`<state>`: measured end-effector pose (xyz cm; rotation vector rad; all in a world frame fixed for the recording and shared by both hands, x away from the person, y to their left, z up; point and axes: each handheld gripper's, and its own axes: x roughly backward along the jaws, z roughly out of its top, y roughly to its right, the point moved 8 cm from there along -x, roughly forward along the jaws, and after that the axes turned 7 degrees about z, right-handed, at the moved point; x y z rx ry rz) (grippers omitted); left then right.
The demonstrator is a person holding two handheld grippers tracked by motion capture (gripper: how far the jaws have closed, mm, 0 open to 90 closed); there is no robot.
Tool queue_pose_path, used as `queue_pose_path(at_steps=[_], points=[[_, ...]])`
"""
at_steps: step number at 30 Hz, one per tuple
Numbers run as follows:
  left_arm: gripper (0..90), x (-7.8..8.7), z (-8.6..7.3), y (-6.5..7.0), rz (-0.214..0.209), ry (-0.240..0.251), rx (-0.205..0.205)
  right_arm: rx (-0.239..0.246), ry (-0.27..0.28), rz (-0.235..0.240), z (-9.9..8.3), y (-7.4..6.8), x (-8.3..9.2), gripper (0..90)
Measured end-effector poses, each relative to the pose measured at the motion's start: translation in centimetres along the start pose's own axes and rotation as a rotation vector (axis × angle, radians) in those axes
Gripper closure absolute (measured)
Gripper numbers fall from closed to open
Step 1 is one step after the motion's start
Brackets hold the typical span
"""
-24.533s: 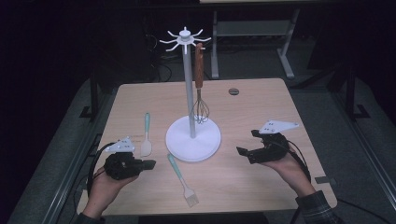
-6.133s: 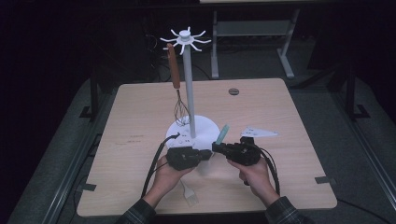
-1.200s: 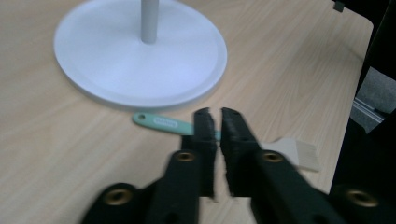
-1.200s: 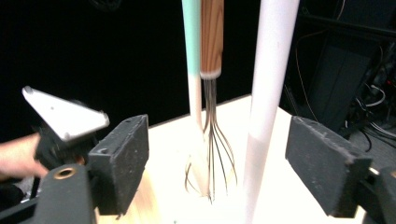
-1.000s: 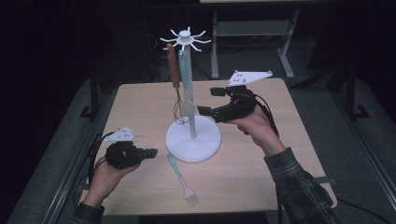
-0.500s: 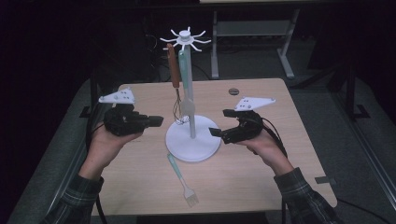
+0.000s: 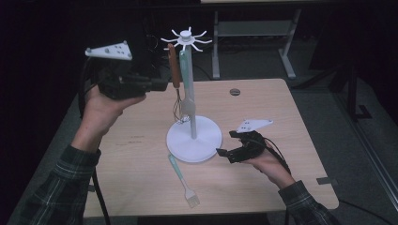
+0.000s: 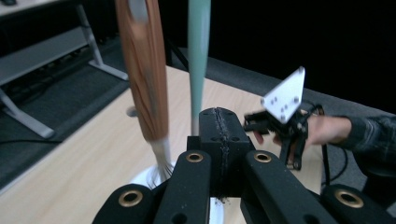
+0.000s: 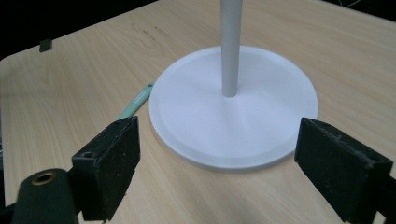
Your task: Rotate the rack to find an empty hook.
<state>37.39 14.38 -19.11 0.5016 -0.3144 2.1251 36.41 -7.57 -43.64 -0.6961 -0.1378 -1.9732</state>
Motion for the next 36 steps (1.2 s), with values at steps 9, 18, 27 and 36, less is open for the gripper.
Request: queue_pose_path(at_steps=[9, 18, 27, 36], points=[[89.9, 0.3, 4.4, -0.9, 0.038, 0.018, -0.01, -0.01, -0.025, 0.013, -0.7, 0.0, -0.5, 14.4], [89.9, -0.1, 5.5, -2.2, 0.09, 0.042, -0.005, -0.008, -0.034, 0.006, -0.9, 0.1, -0.7, 14.4], [90.0, -0.2, 5.5, -3.2, 0.133, 0.04, -0.004, -0.01, -0.031, 0.011, -0.8, 0.1, -0.8, 14.3], [90.0, -0.6, 5.5, -4.5, 0.179, 0.029, -0.001, -0.016, -0.027, 0.009, -0.7, 0.2, -0.8, 14.3]])
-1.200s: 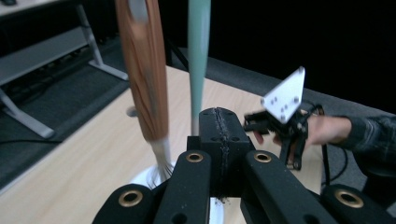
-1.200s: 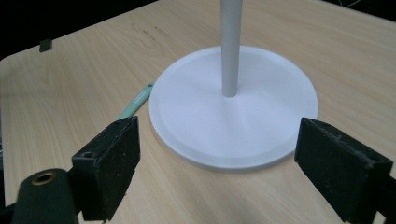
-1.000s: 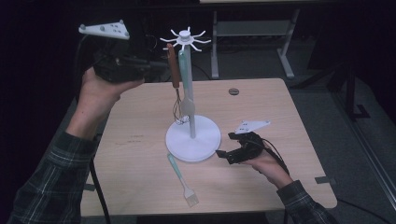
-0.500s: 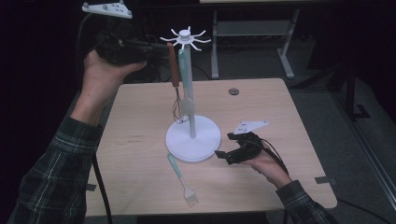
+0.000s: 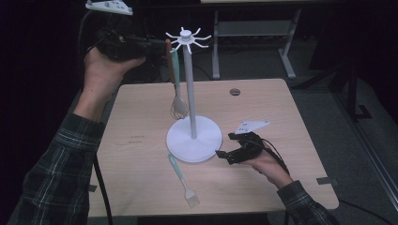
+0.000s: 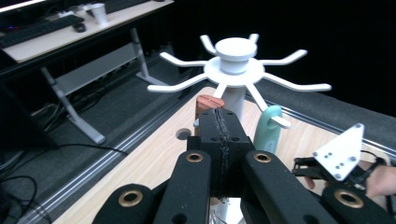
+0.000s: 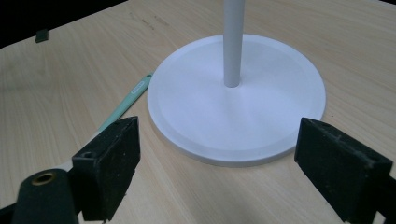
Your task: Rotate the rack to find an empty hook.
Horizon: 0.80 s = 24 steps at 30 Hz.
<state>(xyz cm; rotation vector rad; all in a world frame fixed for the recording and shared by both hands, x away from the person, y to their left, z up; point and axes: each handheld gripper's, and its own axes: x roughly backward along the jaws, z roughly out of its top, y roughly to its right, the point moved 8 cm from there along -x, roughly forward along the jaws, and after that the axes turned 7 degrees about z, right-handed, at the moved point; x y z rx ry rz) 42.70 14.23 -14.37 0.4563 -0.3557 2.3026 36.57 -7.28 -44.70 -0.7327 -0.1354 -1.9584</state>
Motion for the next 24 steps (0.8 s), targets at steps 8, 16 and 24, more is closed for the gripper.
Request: queue_pose_path(at_steps=[8, 16, 24], points=[[90.0, -0.5, 0.1, -0.8, 0.023, 0.004, 0.013, 0.003, 0.001, -0.002, 0.0, 0.2, 0.0, 14.3], [90.0, -0.3, -0.4, -1.1, 0.018, 0.009, 0.024, 0.002, -0.001, -0.001, 0.0, 0.1, -0.1, 14.2], [90.0, 0.3, -3.5, -1.2, 0.046, -0.04, 0.058, 0.0, 0.015, -0.02, -0.1, 0.4, 0.6, 14.1]])
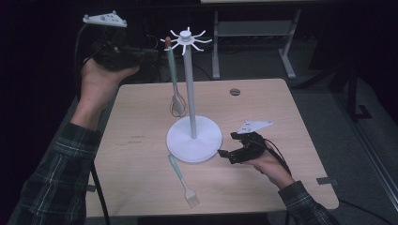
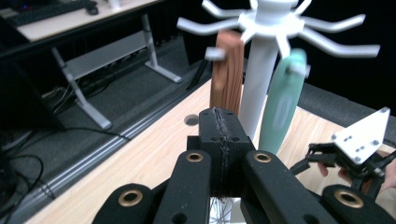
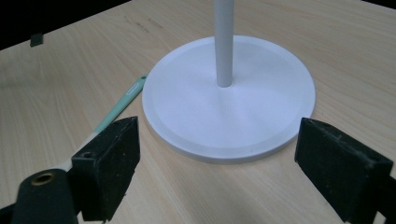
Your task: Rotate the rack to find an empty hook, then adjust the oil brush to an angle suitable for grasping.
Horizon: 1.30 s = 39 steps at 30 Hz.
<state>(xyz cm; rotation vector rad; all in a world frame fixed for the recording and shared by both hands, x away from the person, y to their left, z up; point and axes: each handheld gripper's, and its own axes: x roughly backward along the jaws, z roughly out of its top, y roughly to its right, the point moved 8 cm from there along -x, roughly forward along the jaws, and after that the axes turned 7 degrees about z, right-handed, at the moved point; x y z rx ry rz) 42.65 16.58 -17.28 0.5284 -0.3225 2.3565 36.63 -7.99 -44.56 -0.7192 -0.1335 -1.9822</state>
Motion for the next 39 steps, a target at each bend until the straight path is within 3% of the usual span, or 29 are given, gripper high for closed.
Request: queue_pose_path(at_steps=[7, 10, 17, 24, 34, 39], points=[[89.9, 0.3, -2.7, 0.2, 0.017, -0.045, 0.011, -0.013, -0.004, -0.009, -0.8, -0.1, 0.4, 14.1], [90.0, 0.5, -4.1, 0.5, 0.008, -0.052, 0.024, -0.019, -0.013, -0.015, -1.5, 0.0, 0.6, 14.1], [90.0, 0.4, -7.9, 1.6, -0.012, -0.076, -0.007, -0.028, -0.018, -0.03, -2.7, 0.0, 1.0, 14.0], [90.0, 0.0, -11.1, 3.0, -0.034, -0.091, -0.006, -0.042, -0.009, -0.063, -4.0, 0.1, 1.5, 14.0], [90.0, -1.2, -16.1, 5.1, -0.071, -0.12, 0.013, -0.055, -0.003, -0.096, -5.6, 0.4, 2.1, 13.9], [90.0, -2.6, -19.1, 6.3, -0.088, -0.135, 0.019, -0.054, -0.01, -0.104, -6.4, 0.3, 2.2, 13.9]])
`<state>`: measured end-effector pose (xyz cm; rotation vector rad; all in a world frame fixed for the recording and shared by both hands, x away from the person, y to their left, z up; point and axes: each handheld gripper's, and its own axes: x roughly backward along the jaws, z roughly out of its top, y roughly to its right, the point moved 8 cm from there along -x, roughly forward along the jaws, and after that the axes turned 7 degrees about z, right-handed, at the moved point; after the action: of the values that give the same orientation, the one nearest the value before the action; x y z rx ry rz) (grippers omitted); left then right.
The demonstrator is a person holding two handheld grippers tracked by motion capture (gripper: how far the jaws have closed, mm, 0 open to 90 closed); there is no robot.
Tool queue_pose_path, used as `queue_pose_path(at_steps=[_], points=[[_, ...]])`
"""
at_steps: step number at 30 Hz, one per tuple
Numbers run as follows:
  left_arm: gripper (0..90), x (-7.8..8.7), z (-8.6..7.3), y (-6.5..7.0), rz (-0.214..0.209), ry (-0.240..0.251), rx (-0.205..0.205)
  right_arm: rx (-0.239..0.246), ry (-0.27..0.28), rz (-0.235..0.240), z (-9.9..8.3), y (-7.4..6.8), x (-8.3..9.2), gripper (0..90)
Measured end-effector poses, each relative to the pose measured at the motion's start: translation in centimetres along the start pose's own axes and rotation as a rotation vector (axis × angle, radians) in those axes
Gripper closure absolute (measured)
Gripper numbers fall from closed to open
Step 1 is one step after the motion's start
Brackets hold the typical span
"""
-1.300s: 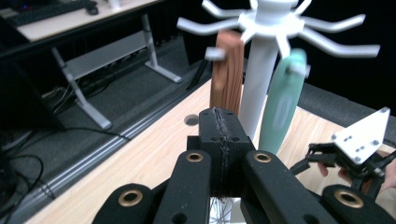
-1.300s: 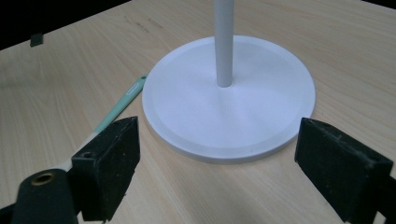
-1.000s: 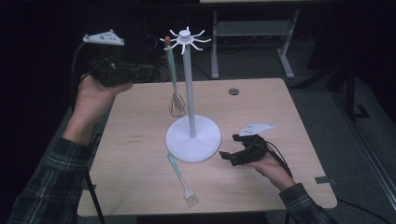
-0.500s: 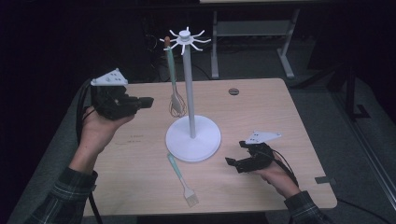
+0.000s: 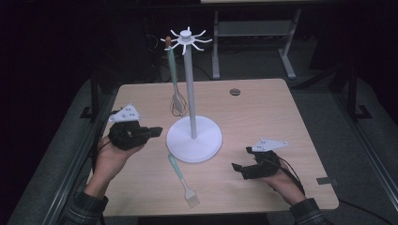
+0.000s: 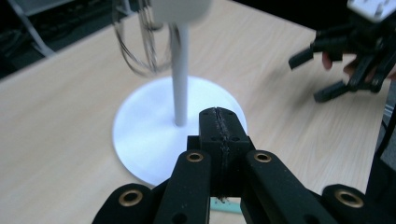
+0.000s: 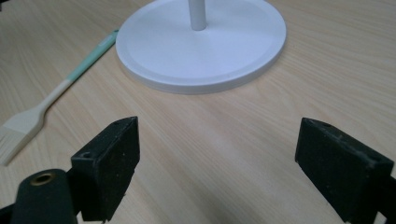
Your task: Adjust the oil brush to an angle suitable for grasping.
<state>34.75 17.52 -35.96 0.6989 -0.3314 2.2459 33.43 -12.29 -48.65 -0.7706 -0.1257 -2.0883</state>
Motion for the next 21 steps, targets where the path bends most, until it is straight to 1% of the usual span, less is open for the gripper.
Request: queue_pose_path(at_steps=[1, 2, 4, 6, 8, 10, 12, 13, 16, 18, 19, 21], points=[[90.0, -0.4, -0.6, 0.2, -0.009, -0.011, 0.001, 0.003, -0.002, -0.003, -0.1, 0.0, 0.0, 13.9], [90.0, -0.9, -1.2, 0.4, -0.01, -0.014, 0.009, 0.0, -0.007, -0.005, -0.3, 0.0, 0.0, 13.9], [90.0, -1.7, -2.3, 0.8, -0.02, -0.023, 0.018, 0.008, -0.01, -0.012, -0.4, 0.1, -0.1, 13.9], [90.0, -2.4, -3.3, 1.2, -0.032, -0.028, 0.025, -0.003, -0.012, -0.024, -0.6, 0.2, -0.1, 13.7], [90.0, -3.0, -4.2, 1.6, -0.042, -0.03, 0.024, -0.011, -0.019, -0.024, -0.9, 0.1, 0.0, 12.5], [90.0, -3.7, -5.2, 2.1, -0.056, -0.035, 0.036, -0.002, -0.023, -0.021, -1.2, 0.1, 0.1, 10.8], [90.0, -4.3, -6.1, 2.5, -0.063, -0.043, 0.036, 0.0, -0.025, -0.029, -1.6, 0.1, 0.3, 10.7], [90.0, -4.5, -6.5, 2.8, -0.071, -0.046, 0.041, -0.005, -0.022, -0.027, -1.7, 0.0, 0.3, 10.7], [90.0, -5.4, -7.6, 3.6, -0.082, -0.057, 0.047, -0.001, -0.023, -0.024, -2.1, 0.0, 0.4, 10.7], [90.0, -5.8, -8.1, 4.1, -0.091, -0.068, 0.042, -0.005, -0.029, -0.028, -2.3, 0.0, 0.5, 10.7], [90.0, -6.0, -8.4, 4.3, -0.093, -0.075, 0.029, -0.001, -0.03, -0.032, -2.3, 0.1, 0.4, 10.8], [90.0, -6.4, -8.9, 4.9, -0.104, -0.077, 0.029, 0.003, -0.033, -0.034, -2.3, 0.2, 0.4, 10.9]])
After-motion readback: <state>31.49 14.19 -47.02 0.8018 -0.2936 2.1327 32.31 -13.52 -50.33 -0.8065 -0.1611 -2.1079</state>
